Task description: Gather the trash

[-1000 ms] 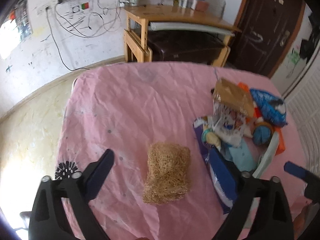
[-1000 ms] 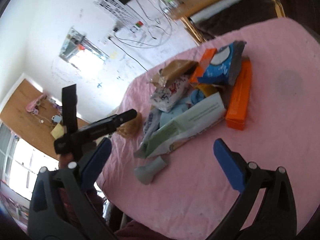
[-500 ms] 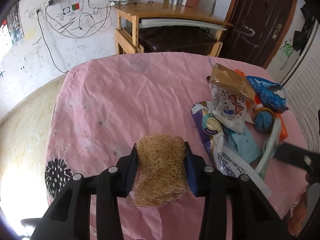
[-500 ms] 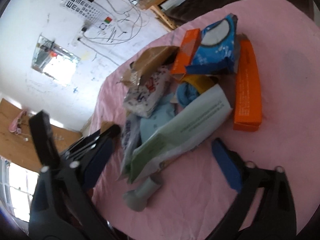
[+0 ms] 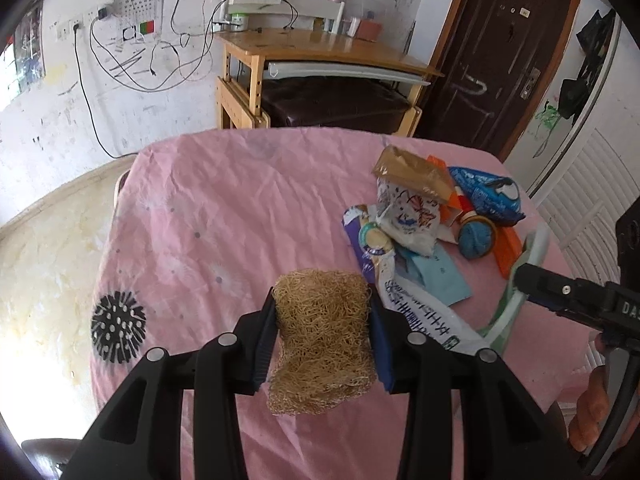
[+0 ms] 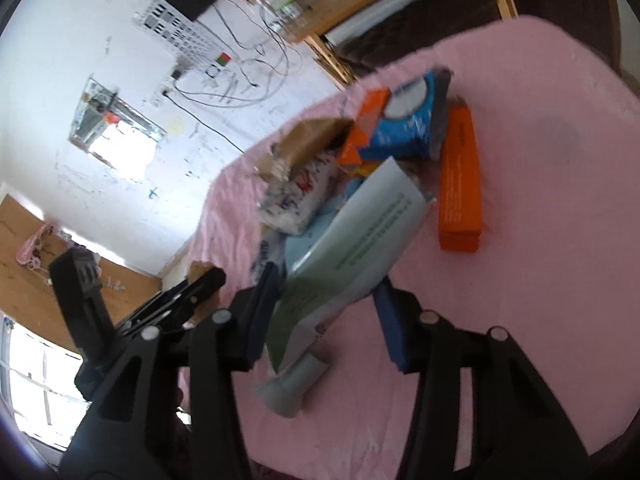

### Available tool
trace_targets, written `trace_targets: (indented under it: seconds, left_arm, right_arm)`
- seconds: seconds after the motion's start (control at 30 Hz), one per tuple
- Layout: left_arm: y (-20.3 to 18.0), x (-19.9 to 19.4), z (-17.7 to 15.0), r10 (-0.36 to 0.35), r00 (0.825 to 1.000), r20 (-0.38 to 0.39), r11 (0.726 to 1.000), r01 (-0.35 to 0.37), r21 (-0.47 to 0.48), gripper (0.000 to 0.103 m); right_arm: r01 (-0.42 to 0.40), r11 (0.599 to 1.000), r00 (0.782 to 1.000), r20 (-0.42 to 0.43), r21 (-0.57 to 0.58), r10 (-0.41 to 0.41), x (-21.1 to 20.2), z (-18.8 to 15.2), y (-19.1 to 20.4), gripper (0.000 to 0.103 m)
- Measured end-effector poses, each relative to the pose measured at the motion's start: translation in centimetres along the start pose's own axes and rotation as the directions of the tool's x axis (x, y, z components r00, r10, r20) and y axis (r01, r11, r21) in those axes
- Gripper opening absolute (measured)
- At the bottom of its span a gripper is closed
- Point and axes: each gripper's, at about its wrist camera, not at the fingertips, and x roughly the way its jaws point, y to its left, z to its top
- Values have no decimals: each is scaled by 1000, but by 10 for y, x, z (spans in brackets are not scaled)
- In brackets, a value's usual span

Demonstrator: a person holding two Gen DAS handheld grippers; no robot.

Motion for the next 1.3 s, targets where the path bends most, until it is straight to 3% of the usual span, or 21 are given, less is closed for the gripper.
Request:
trace_targets:
  seconds: [0.3, 0.47, 0.67, 0.9, 1.07, 1.17, 1.3]
  left_arm:
    - [-27, -5, 17, 1, 1000, 9, 999, -2, 38, 37]
    - [-54, -6, 28, -25, 1000, 18, 997, 23, 77, 37]
    - [-103, -2, 40, -75, 997, 19, 988, 71, 136, 37]
    - [-177, 4, 57, -154, 988, 5, 965, 149, 218, 37]
    - [-250, 20, 62, -197, 980, -31, 937, 197, 289, 37]
    - [-293, 35, 62, -214, 975, -60, 923, 222, 316, 37]
    - [-346, 54, 58, -247, 964, -97, 905, 265, 333, 37]
  right_arm:
    - [100, 991, 980, 179, -93, -82, -49, 13, -5, 44]
    - [191, 977, 949, 273, -98, -158, -79, 26, -22, 44]
    - [272, 961, 913, 328, -44, -244, -109, 45, -65, 44]
    - [332, 942, 859, 397, 48, -323, -155, 56, -127, 44]
    - [392, 914, 812, 430, 100, -395, -183, 57, -171, 44]
    - [417, 898, 794, 424, 142, -436, -192, 51, -203, 44]
    - [410, 891, 790, 414, 193, -453, -202, 46, -240, 44]
